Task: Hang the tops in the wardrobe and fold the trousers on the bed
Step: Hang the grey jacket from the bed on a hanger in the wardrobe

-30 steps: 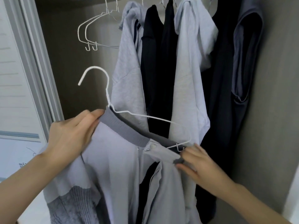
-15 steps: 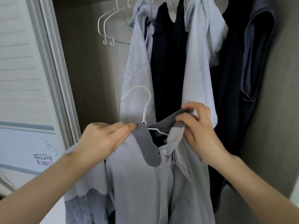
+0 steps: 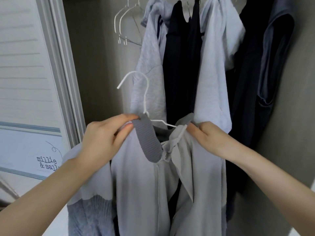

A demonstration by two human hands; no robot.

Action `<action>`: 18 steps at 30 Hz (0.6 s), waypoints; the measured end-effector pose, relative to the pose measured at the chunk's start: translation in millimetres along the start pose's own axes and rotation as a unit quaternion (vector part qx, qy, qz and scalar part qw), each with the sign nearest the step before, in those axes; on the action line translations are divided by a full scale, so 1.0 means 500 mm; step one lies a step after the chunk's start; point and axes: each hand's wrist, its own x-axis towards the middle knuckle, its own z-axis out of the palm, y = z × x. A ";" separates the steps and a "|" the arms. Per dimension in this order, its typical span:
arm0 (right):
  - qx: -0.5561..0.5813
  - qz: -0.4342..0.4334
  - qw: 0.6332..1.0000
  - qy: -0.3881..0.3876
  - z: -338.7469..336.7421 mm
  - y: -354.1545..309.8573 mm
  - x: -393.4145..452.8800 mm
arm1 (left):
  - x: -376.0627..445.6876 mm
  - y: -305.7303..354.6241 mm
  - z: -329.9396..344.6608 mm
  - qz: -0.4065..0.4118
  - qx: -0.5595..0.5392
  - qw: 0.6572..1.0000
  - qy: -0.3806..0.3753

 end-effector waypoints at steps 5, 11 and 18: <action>0.107 -0.066 0.991 -0.043 -0.014 -0.031 -0.004 | 0.013 -0.007 -0.006 0.034 0.020 0.999 -0.036; 0.110 -0.088 0.990 -0.004 -0.106 -0.021 0.011 | 0.020 -0.087 -0.053 -0.132 0.074 0.988 -0.007; 0.047 -0.064 0.995 -0.058 -0.129 -0.011 0.017 | 0.026 -0.136 -0.045 -0.159 0.053 0.986 0.013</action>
